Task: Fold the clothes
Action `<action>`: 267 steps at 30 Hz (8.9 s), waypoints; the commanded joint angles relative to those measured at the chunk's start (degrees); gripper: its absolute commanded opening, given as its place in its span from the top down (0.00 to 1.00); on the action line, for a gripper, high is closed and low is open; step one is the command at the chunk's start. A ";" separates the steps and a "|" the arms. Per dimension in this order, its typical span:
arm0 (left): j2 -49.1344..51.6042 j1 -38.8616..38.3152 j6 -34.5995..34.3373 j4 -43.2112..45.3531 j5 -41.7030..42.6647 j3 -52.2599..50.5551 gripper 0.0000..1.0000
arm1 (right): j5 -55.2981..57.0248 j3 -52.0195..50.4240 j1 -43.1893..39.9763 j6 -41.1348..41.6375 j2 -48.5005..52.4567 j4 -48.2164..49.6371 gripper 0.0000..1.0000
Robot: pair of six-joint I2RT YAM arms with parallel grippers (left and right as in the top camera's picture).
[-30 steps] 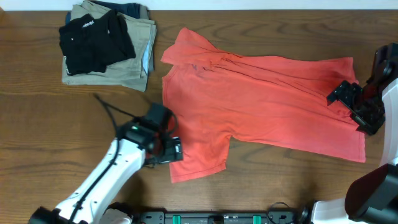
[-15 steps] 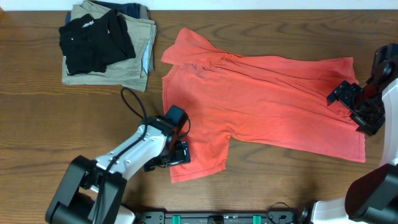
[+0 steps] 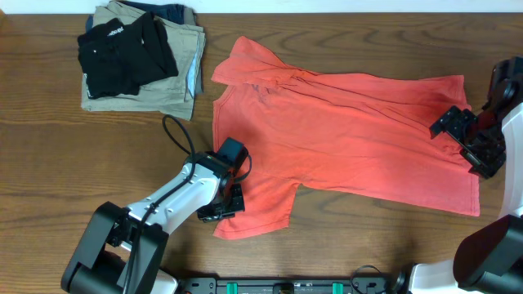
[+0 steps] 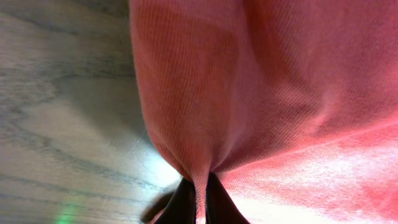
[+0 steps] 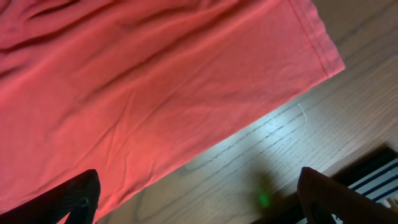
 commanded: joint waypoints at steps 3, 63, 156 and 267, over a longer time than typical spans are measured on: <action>-1.36 1.57 -0.31 -2.34 -1.16 -0.72 0.94 | 8.72 -4.00 0.09 8.76 -0.37 0.00 0.01; -6.05 4.59 3.19 -4.04 -1.99 -0.90 0.94 | 5.44 -38.29 -25.20 13.05 1.84 37.44 0.61; -5.27 1.73 -4.33 30.80 -40.57 2.67 0.93 | 2.19 -28.20 -9.16 7.04 -1.64 55.39 0.99; 10.80 21.35 29.92 17.14 1.18 32.02 0.94 | -3.39 -6.21 5.55 -14.29 1.62 43.10 0.01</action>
